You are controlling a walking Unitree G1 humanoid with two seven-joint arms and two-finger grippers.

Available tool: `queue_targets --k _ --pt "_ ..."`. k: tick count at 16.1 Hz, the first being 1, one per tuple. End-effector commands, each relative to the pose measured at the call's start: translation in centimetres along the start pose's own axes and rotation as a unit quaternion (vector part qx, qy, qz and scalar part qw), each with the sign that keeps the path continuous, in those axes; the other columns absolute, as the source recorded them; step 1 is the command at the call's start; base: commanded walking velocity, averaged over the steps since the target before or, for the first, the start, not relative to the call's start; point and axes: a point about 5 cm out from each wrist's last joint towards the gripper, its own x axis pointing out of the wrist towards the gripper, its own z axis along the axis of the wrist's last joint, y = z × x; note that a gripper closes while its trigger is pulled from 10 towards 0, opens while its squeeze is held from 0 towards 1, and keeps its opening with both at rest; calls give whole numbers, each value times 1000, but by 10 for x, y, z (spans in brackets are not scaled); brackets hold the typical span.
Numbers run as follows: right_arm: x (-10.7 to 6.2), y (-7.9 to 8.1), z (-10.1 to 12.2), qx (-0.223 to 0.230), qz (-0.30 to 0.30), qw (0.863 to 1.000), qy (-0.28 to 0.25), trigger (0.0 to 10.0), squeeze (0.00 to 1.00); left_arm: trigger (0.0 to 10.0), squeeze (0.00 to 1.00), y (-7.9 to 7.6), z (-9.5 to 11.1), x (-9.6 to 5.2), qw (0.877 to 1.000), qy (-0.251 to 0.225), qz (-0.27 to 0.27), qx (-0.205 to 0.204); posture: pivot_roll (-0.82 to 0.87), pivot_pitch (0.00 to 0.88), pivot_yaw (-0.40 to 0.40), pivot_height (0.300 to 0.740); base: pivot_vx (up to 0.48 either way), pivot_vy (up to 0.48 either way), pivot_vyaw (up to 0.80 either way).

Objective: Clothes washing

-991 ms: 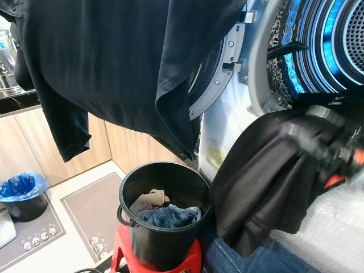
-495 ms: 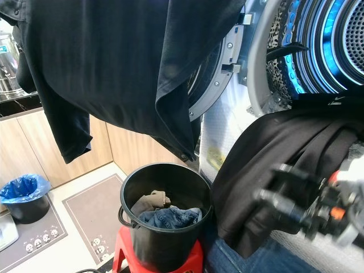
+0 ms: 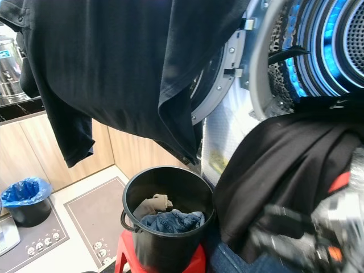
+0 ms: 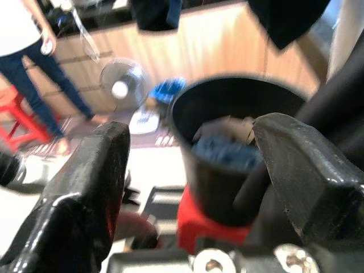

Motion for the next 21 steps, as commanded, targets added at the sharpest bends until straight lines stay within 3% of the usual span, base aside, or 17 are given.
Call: queue_targets --k 1,12,21 --pt "-8 -4 1 -12 -11 1000 13 10000 0 10000 0 -4 -18 -5 999 38 -11 2 -103 20 -33 740 0 0 0" --pt "-15 -20 -39 9 -52 995 79 10000 0 10000 0 -5 -20 -5 999 40 -12 2 -91 4 -39 740 0 0 0" --pt "45 -1 -41 6 -37 999 11 10000 0 10000 0 -5 -18 -5 999 38 -10 -2 -85 7 -49 740 0 0 0"
